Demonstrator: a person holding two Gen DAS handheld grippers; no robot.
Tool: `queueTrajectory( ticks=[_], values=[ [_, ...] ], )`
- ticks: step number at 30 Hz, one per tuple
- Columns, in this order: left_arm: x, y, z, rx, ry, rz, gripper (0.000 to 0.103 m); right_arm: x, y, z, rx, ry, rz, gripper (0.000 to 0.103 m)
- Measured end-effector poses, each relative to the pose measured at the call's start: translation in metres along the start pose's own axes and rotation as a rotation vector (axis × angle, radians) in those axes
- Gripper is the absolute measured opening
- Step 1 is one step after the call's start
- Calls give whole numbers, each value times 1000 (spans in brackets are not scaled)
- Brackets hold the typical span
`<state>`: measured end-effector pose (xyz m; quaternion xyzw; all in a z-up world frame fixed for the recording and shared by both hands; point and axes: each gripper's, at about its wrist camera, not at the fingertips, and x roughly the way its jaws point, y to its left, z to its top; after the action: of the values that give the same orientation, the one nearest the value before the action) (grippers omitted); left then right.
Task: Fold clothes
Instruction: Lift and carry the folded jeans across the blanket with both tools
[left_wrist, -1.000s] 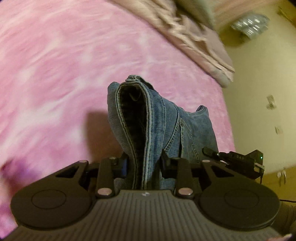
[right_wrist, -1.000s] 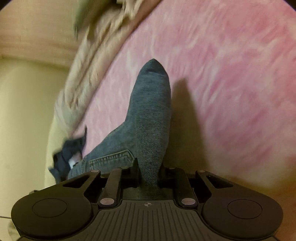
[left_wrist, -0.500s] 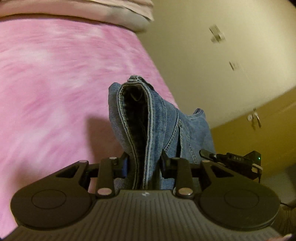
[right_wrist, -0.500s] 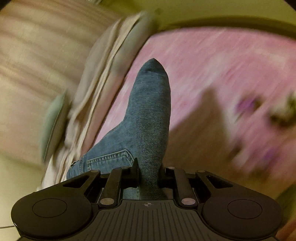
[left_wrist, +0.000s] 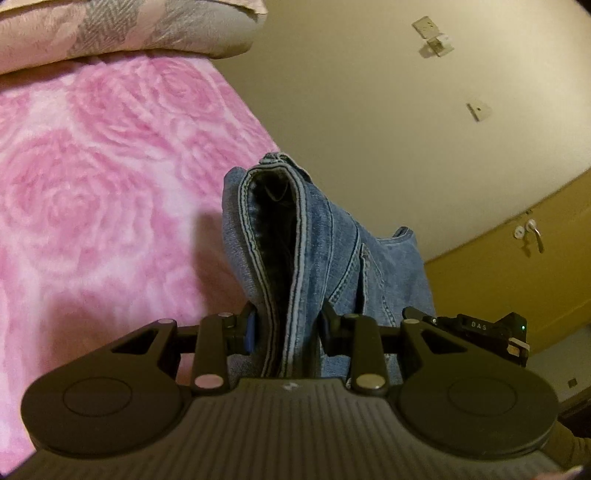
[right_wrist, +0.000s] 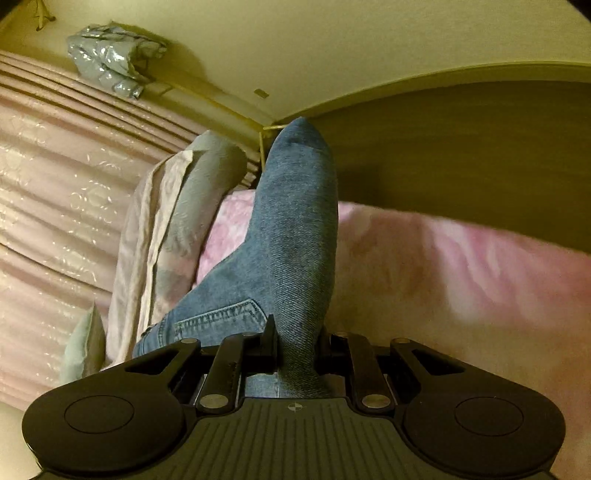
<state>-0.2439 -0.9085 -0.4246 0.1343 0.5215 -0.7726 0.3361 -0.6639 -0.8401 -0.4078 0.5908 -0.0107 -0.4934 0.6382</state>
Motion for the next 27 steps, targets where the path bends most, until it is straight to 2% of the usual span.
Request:
queueTrajectory(
  ticks=[6, 7, 9, 11, 12, 13, 14, 15, 16, 17, 18, 19, 20, 22, 24, 27],
  values=[
    [17, 27, 12, -44, 26, 15, 30, 23, -32, 12, 46, 20, -27, 16],
    [18, 29, 11, -48, 34, 21, 32, 24, -38, 13, 51, 21, -38, 23],
    [18, 35, 12, -70, 43, 24, 34, 15, -41, 11, 44, -12, -62, 26],
    [8, 37, 13, -86, 37, 46, 37, -5, -30, 7, -9, -94, -177, 47],
    [1, 38, 15, -86, 27, 78, 42, -15, -24, 4, -38, -138, -239, 70],
    [-12, 37, 15, -95, -2, 119, 43, -26, -15, 0, -90, -183, -319, 73],
    [-24, 36, 15, -102, -32, 162, 41, -37, -6, -4, -149, -228, -403, 73],
    [-39, 30, 14, -93, -76, 230, 39, -44, 2, -10, -205, -246, -449, 73],
    [-49, 18, 11, -49, -108, 282, 35, -51, 11, -18, -258, -252, -468, 73],
    [-59, 5, 8, -3, -140, 333, 25, -57, 20, -28, -311, -256, -481, 73],
    [-64, -11, 4, 63, -154, 367, 17, -59, 31, -38, -364, -253, -488, 69],
    [-64, -31, -2, 140, -151, 381, 11, -60, 39, -50, -404, -248, -478, 53],
    [-63, -50, -9, 216, -148, 394, 4, -60, 46, -63, -441, -244, -464, 47],
    [-50, -77, -24, 331, -109, 382, 0, -59, 61, -89, -515, -234, -434, 39],
    [-31, -89, -43, 435, -63, 398, 0, -55, 63, -108, -549, -225, -423, 35],
    [-8, -68, -67, 457, -4, 471, 0, -37, 54, -128, -592, -185, -479, 34]
  ],
)
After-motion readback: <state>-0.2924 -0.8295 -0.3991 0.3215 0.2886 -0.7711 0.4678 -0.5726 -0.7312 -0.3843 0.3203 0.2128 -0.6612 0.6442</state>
